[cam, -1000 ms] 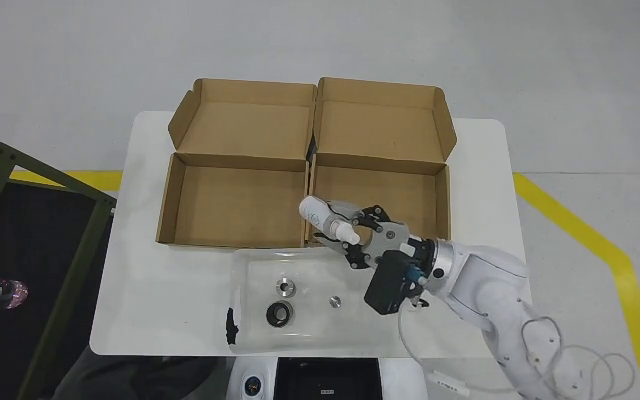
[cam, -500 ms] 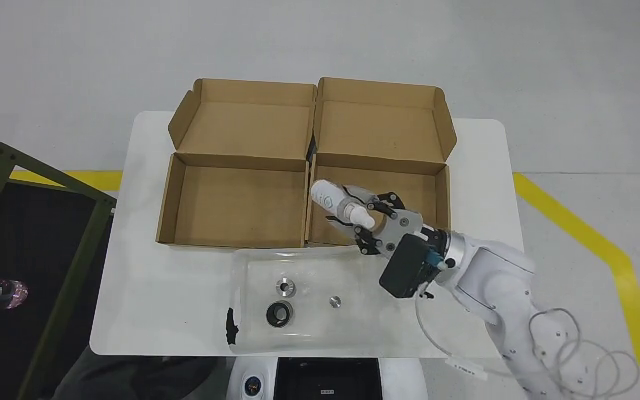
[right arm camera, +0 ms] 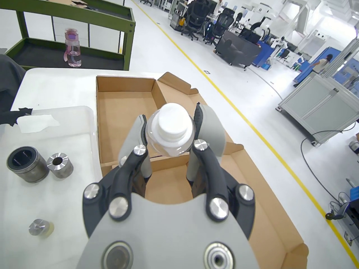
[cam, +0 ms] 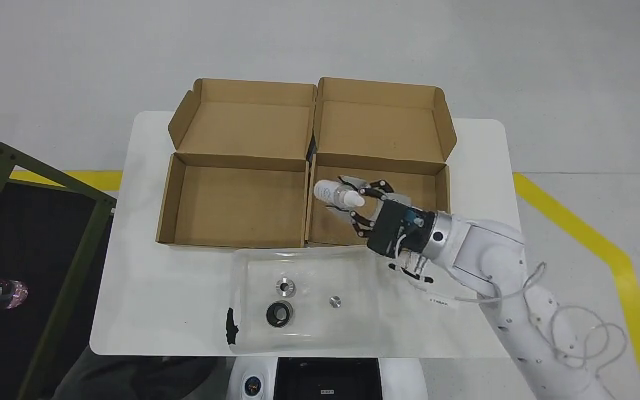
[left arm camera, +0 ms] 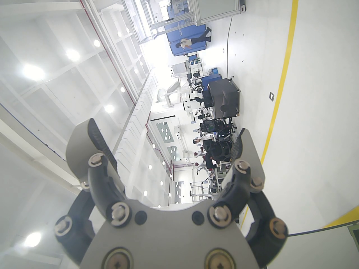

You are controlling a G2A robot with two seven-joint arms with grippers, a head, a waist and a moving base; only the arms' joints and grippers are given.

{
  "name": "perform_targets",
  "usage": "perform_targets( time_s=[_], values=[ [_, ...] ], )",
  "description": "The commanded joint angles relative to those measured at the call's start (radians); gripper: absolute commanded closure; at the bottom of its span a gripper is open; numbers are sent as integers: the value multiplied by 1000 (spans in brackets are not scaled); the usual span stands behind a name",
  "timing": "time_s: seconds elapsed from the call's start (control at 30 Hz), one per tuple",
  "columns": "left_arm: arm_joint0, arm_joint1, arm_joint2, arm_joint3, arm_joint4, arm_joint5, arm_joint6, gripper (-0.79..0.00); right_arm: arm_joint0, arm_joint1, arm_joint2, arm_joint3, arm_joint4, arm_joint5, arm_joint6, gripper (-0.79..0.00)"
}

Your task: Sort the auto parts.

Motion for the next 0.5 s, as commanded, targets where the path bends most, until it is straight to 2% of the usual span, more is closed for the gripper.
perform_targets(
  time_s=[0.0, 0.47],
  values=[
    [0, 0, 0, 0, 0, 0, 0, -785, 22, -2, -5, 27, 18, -12, 29, 0],
    [0, 0, 0, 0, 0, 0, 0, -785, 201, -27, -101, 286, 133, -86, 182, 0]
  ],
)
